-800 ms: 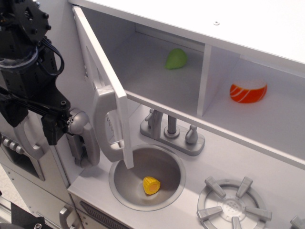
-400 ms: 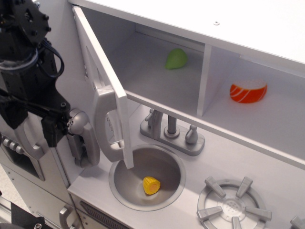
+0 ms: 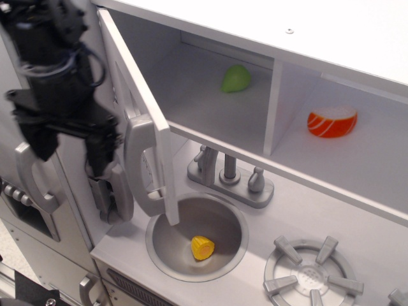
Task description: Close microwave
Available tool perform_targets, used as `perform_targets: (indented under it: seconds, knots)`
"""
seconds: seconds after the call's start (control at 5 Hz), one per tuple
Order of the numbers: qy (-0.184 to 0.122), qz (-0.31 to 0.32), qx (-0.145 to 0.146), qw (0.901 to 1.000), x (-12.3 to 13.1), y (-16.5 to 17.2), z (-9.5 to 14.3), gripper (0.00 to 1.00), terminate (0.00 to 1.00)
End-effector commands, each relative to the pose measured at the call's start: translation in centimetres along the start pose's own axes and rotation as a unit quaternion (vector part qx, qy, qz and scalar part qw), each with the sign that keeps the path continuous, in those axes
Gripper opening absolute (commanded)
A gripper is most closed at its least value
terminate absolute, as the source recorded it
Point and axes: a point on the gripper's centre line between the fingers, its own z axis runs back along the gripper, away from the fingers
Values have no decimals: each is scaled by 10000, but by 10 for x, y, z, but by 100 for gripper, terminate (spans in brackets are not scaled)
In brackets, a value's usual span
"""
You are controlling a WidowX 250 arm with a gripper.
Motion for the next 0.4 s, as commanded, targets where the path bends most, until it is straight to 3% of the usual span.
perform_targets:
  seconds: [0.0, 0.2]
  knots:
    - [-220, -9, -34, 9998, 23, -25, 4, 100, 0]
    - [-267, -42, -46, 9996, 29, -39, 1, 100, 0]
